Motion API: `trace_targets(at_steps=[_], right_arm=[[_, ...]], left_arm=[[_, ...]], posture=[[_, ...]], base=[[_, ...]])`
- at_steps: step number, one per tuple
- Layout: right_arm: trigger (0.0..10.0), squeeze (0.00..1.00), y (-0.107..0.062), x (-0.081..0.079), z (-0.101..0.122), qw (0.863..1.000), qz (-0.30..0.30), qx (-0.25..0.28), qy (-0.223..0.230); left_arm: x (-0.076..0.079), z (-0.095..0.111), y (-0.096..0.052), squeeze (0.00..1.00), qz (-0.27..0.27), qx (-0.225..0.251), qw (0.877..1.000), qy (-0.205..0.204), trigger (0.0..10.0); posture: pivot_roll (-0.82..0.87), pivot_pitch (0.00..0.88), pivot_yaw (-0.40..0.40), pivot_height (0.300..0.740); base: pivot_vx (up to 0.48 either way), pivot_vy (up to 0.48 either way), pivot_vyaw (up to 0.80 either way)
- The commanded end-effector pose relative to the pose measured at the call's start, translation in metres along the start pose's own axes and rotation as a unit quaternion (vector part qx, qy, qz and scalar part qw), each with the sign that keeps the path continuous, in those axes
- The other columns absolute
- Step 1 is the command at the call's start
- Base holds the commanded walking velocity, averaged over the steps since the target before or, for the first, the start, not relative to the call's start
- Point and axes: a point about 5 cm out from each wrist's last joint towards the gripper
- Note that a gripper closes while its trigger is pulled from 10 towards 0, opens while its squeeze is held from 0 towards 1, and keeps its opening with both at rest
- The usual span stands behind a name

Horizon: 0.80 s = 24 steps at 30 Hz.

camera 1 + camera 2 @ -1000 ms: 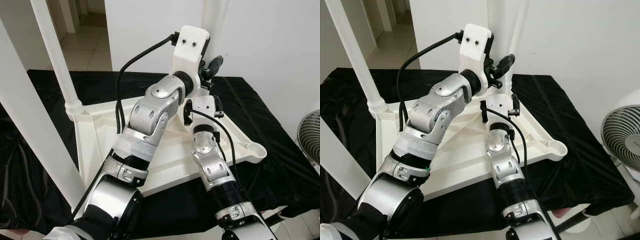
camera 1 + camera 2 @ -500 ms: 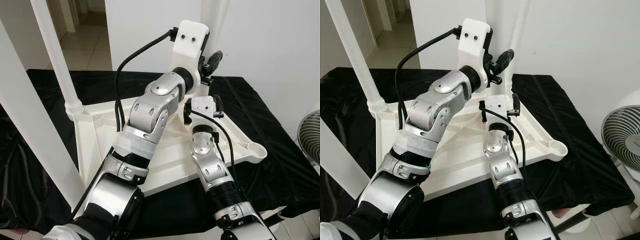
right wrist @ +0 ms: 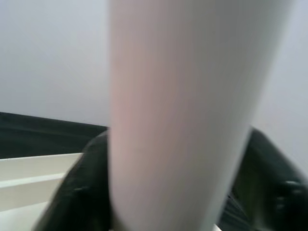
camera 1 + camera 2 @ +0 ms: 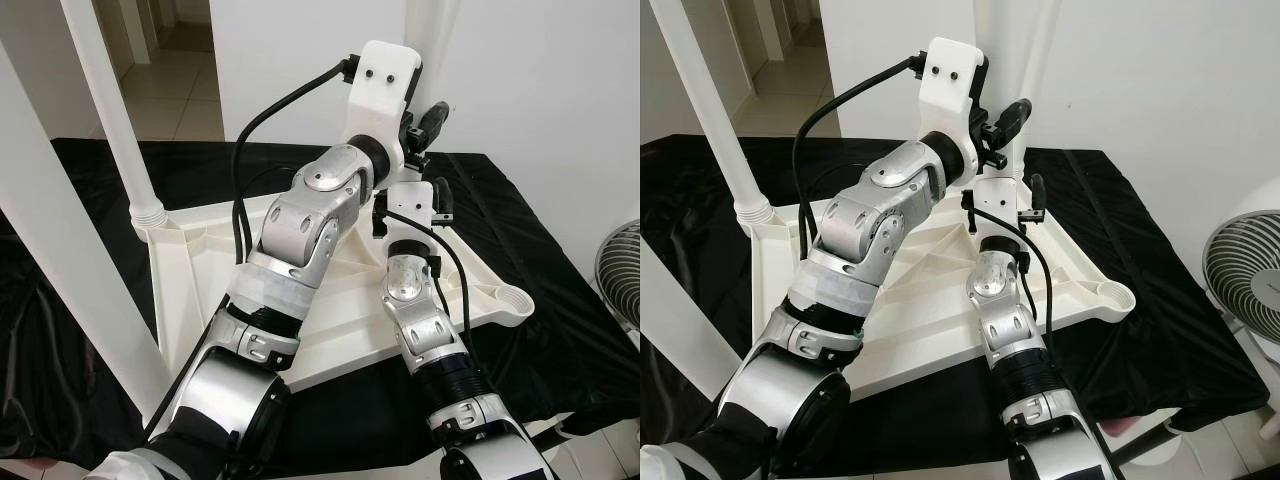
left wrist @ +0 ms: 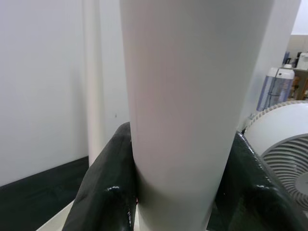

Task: Building children table

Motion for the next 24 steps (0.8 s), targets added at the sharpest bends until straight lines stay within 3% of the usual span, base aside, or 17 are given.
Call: trace_targets(at_steps=[1, 14, 15, 16, 24], right_arm=[[0.3, 0.00, 0.0028, 0.0032, -0.0010, 1.000, -0.016, -0.005, 0.009], [0.0, 0.00, 0.0041, 0.0080, -0.0030, 0.999, -0.034, -0.005, 0.019], [2.2, 0.00, 0.0042, 0.0073, -0.0036, 0.999, -0.031, -0.008, 0.024], [10.0, 0.00, 0.0043, 0.0065, -0.0039, 0.999, -0.029, -0.011, 0.028], [10.0, 0.00, 0.0031, 0.0014, -0.0033, 0.999, -0.012, -0.015, 0.046]], left_arm=[[0.0055, 0.0078, 0.0023, 0.00, 0.006, 0.009, 1.000, 0.003, 10.0], [0.0045, 0.0110, 0.0012, 0.00, 0.008, 0.017, 1.000, 0.010, 10.0], [0.0048, 0.0114, 0.0011, 0.00, 0.005, 0.020, 1.000, 0.008, 10.0], [0.0055, 0.0117, 0.0007, 1.00, -0.001, 0.025, 1.000, 0.003, 10.0], [0.0092, 0.0102, -0.0014, 1.00, -0.017, 0.027, 0.999, -0.013, 10.0]], posture=[[0.03, 0.025, -0.047, 0.740], [0.04, 0.016, -0.045, 0.740], [0.04, 0.016, -0.045, 0.740], [0.04, 0.012, -0.044, 0.740], [0.04, 0.006, -0.042, 0.740]], base=[[0.000, 0.000, 0.00], [0.000, 0.000, 0.00], [0.000, 0.000, 0.00], [0.000, 0.000, 0.00], [0.000, 0.000, 0.00]])
Point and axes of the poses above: a point about 5 cm out from each wrist's last joint towards the gripper, its own y axis pointing out of the wrist towards the gripper, its own z axis along the axis of the wrist's last joint, x = y × z, and after that the axes turned 3 degrees about y, right-handed
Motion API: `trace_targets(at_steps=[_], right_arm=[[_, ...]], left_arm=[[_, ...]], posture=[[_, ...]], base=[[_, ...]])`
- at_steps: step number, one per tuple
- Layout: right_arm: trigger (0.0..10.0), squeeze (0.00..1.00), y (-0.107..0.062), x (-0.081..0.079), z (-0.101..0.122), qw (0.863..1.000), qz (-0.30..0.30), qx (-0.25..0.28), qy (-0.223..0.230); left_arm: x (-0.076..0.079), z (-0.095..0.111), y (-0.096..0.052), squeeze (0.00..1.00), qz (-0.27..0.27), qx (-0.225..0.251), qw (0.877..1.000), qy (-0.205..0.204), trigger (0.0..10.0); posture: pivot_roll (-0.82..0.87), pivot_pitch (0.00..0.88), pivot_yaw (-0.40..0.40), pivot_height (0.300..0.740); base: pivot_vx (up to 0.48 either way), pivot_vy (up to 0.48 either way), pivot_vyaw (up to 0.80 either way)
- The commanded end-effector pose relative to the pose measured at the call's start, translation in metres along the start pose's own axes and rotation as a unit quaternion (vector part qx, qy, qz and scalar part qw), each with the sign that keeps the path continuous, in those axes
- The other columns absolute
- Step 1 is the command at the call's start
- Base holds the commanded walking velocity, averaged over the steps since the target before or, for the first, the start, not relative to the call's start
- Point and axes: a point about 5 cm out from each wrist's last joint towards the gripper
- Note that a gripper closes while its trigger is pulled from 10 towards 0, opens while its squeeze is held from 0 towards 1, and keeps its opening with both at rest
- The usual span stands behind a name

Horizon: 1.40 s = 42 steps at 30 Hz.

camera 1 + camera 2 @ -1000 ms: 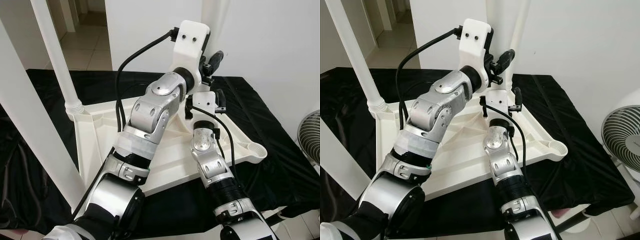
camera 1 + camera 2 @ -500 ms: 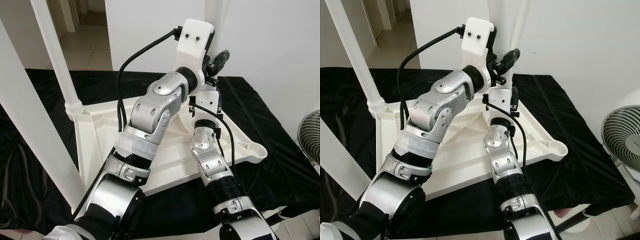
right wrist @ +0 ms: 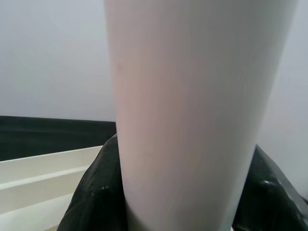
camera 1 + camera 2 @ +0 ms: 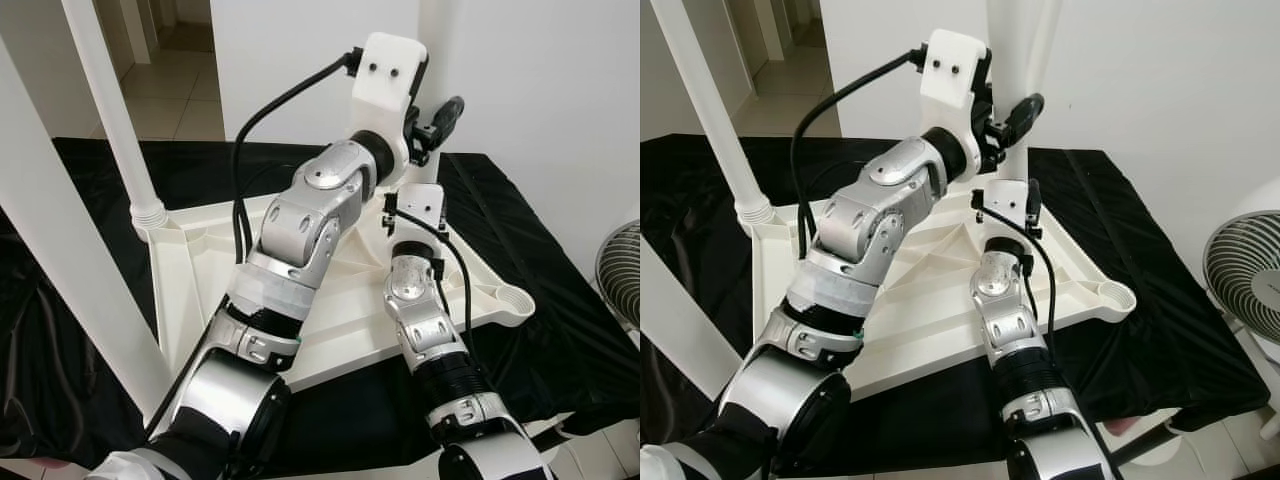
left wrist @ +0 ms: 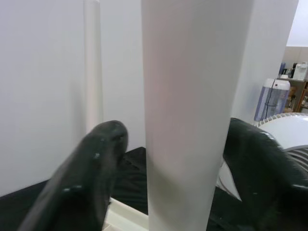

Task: Building children table

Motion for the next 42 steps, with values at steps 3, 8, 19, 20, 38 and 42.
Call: trace_targets(at_steps=[3, 8, 19, 20, 38, 42], right_arm=[[10.0, 0.00, 0.002, -0.002, 0.001, 1.000, 0.004, -0.004, 0.013], [10.0, 0.00, 0.002, 0.001, -0.003, 0.999, 0.000, -0.022, 0.031], [10.0, 0.00, 0.014, 0.025, -0.005, 0.996, -0.032, -0.039, 0.069], [10.0, 0.00, 0.017, 0.030, -0.005, 0.996, -0.037, -0.038, 0.077], [10.0, 0.00, 0.024, 0.068, 0.006, 0.992, -0.045, -0.004, 0.121], [10.0, 0.00, 0.022, 0.071, 0.004, 0.992, -0.036, -0.005, 0.120]], left_arm=[[0.007, 0.000, 0.000, 1.00, -0.010, 0.003, 1.000, -0.007, 10.0], [0.008, -0.002, -0.002, 1.00, -0.011, 0.000, 1.000, -0.009, 10.0], [0.011, 0.002, -0.008, 0.20, -0.024, 0.026, 0.999, -0.027, 10.0], [0.011, 0.004, -0.010, 0.00, -0.029, 0.035, 0.999, -0.029, 10.0], [-0.010, -0.064, -0.041, 0.00, 0.009, -0.081, 0.996, -0.025, 10.0], [-0.014, -0.081, -0.050, 0.00, 0.021, -0.105, 0.994, -0.009, 10.0]], posture=[[0.04, 0.007, -0.043, 0.740], [0.04, 0.005, -0.045, 0.740], [0.03, 0.000, -0.044, 0.740], [0.03, 0.000, -0.043, 0.740], [0.02, 0.000, -0.011, 0.740], [0.03, 0.003, -0.021, 0.740]], base=[[0.000, 0.000, 0.00], [0.000, 0.000, 0.00], [0.000, 0.000, 0.00], [0.000, 0.000, 0.00], [0.000, 0.000, 0.00], [0.000, 0.000, 0.00]])
Point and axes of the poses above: a point about 5 cm out from each wrist's last joint towards the gripper, its own y axis pointing out of the wrist towards the gripper, its own z axis along the axis of the wrist's last joint, x = y × z, and after that the axes turned 3 degrees about y, right-handed
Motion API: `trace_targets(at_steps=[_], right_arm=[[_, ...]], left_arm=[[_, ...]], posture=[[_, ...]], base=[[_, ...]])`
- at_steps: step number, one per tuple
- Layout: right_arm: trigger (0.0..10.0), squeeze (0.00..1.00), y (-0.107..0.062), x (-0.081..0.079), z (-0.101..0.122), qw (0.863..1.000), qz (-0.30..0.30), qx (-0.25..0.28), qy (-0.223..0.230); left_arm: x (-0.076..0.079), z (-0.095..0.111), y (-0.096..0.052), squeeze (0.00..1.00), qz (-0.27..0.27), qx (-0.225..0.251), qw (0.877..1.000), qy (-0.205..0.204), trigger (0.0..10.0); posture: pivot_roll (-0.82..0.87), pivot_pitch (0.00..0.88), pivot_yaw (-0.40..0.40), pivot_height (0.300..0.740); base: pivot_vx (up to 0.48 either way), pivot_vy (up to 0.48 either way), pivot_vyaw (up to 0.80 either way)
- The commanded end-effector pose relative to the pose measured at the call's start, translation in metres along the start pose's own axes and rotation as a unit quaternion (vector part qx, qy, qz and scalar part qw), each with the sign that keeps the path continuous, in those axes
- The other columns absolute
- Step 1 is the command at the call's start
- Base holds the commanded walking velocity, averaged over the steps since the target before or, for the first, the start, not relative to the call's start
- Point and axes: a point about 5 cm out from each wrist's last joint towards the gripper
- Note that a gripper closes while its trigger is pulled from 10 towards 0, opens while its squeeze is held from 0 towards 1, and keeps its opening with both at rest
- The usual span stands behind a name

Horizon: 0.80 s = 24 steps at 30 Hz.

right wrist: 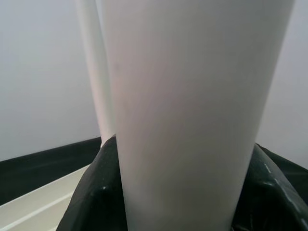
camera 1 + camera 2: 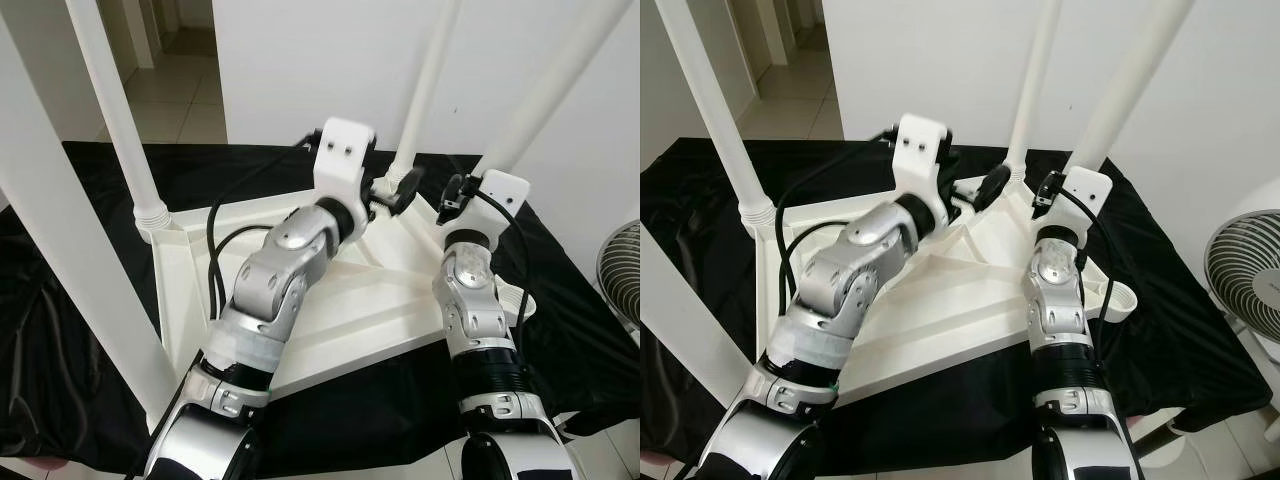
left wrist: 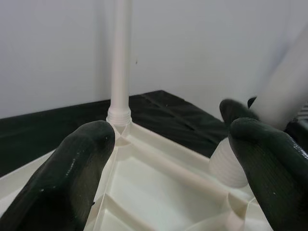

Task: Building children table

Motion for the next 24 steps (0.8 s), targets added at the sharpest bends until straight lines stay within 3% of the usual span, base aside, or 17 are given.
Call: trace_targets(at_steps=[1, 9, 11, 12, 15, 24], right_arm=[[10.0, 0.00, 0.001, 0.004, 0.005, 1.000, 0.007, 0.010, 0.005], [10.0, 0.00, -0.002, 0.008, 0.004, 1.000, 0.022, 0.009, 0.008], [10.0, 0.00, -0.002, 0.008, 0.004, 1.000, 0.022, 0.009, 0.008], [10.0, 0.00, -0.001, 0.014, 0.004, 1.000, 0.017, 0.010, 0.002], [10.0, 0.00, 0.000, 0.029, 0.003, 1.000, -0.003, 0.007, -0.011], [10.0, 0.00, 0.001, 0.032, 0.003, 1.000, -0.006, 0.005, -0.017]], left_arm=[[0.000, -0.013, -0.003, 0.00, -0.011, -0.016, 1.000, 0.016, 10.0], [-0.006, -0.045, -0.019, 0.00, -0.005, -0.050, 0.998, 0.047, 10.0], [-0.006, -0.045, -0.019, 0.00, -0.005, -0.050, 0.998, 0.047, 10.0], [-0.005, -0.054, -0.023, 0.00, -0.010, -0.064, 0.996, 0.059, 10.0], [0.002, -0.073, -0.027, 0.00, -0.038, -0.096, 0.991, 0.084, 10.0], [0.017, -0.087, -0.026, 0.00, -0.081, -0.114, 0.984, 0.108, 10.0]], posture=[[0.03, 0.004, -0.018, 0.740], [0.01, 0.000, 0.004, 0.740], [0.01, 0.000, 0.004, 0.740], [0.01, 0.000, 0.013, 0.740], [0.00, 0.000, 0.026, 0.740], [-0.01, 0.000, 0.024, 0.740]], base=[[0.000, 0.000, 0.00], [0.000, 0.000, 0.00], [0.000, 0.000, 0.00], [0.000, 0.000, 0.00], [0.000, 0.000, 0.00], [0.000, 0.000, 0.00]])
Point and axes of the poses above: a point about 5 cm out from each wrist's last joint towards the gripper, its own y axis pointing out of the wrist towards the gripper, its own z axis along the axis of the wrist's last joint, x = y × z, and after that the axes turned 3 degrees about y, right-handed
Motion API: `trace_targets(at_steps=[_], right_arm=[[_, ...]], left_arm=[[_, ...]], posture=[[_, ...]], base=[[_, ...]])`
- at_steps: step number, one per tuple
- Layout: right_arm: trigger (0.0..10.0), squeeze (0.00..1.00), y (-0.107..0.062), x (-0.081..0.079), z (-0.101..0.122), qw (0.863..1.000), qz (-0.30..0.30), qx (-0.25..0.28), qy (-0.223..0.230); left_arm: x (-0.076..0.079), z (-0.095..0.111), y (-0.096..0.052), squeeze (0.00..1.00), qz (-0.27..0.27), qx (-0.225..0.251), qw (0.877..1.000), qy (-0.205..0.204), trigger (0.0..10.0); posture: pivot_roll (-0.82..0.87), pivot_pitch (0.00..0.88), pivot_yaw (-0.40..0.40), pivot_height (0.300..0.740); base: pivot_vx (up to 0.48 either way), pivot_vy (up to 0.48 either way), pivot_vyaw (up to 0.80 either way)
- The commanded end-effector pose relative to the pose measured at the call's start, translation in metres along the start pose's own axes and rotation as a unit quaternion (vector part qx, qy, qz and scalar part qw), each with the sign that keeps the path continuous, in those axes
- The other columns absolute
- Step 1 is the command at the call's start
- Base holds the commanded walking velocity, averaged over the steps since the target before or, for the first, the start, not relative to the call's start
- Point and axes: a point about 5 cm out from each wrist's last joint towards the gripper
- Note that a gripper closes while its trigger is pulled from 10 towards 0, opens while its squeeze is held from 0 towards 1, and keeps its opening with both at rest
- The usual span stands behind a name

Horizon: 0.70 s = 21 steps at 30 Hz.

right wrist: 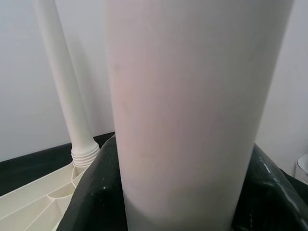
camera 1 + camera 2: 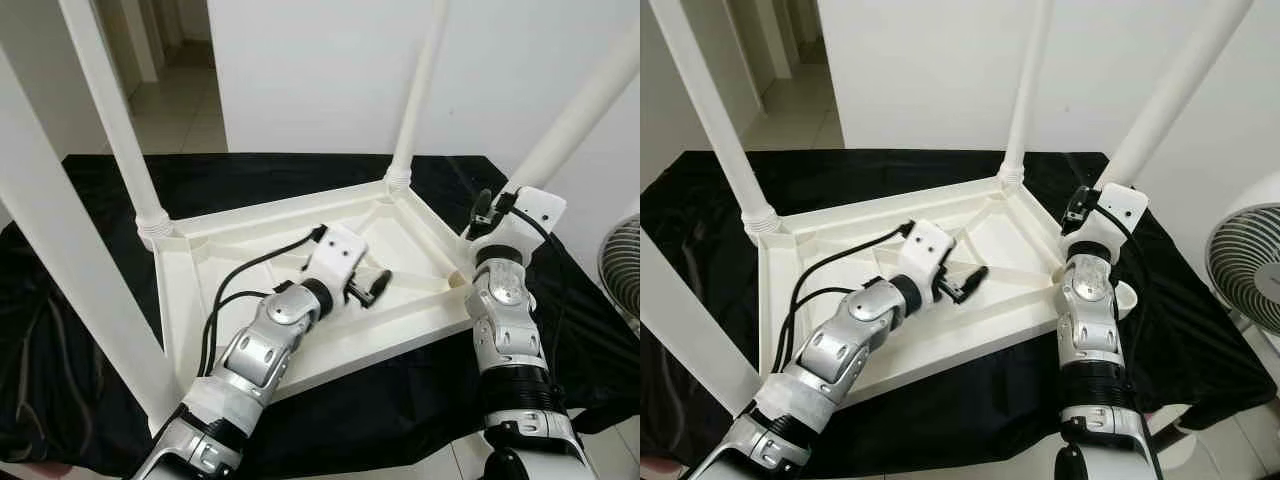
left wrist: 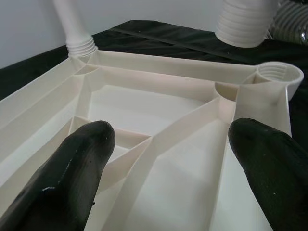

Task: Building children table

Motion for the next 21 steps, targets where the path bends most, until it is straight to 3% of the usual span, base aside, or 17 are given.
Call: trace_targets(at_steps=[1, 3, 12, 16, 21], right_arm=[[10.0, 0.00, 0.001, -0.003, 0.003, 1.000, 0.004, 0.003, 0.001], [10.0, 0.00, 0.002, -0.006, 0.004, 1.000, 0.008, 0.003, 0.002], [10.0, 0.00, 0.000, -0.006, 0.003, 1.000, 0.019, -0.001, -0.003], [10.0, 0.00, -0.003, -0.006, 0.003, 1.000, 0.023, -0.002, -0.003], [10.0, 0.00, -0.018, -0.009, -0.004, 1.000, 0.023, -0.018, 0.000]], left_arm=[[0.011, -0.007, 0.003, 0.00, -0.025, -0.012, 0.999, 0.020, 10.0], [0.023, -0.008, 0.005, 0.00, -0.051, -0.011, 0.998, 0.031, 10.0], [0.047, -0.019, 0.007, 0.00, -0.103, -0.026, 0.994, 0.026, 10.0], [0.050, -0.023, 0.008, 0.00, -0.107, -0.036, 0.993, 0.020, 10.0], [0.051, -0.036, 0.014, 0.00, -0.093, -0.086, 0.992, 0.000, 10.0]], posture=[[0.00, 0.000, 0.020, 0.740], [0.00, 0.000, 0.018, 0.740], [0.00, 0.000, 0.000, 0.740], [0.00, 0.000, 0.003, 0.740], [-0.02, 0.000, 0.031, 0.740]], base=[[0.000, 0.000, 0.00], [0.000, 0.000, 0.00], [0.000, 0.000, 0.00], [0.000, 0.000, 0.00], [0.000, 0.000, 0.00]])
Point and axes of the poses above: a point about 5 cm out from each wrist's last joint towards the gripper, its own y axis pointing out of the wrist towards the gripper, its own z axis along the axis of the wrist's last joint, x = y × z, and after that the axes turned 3 degrees about y, right-handed
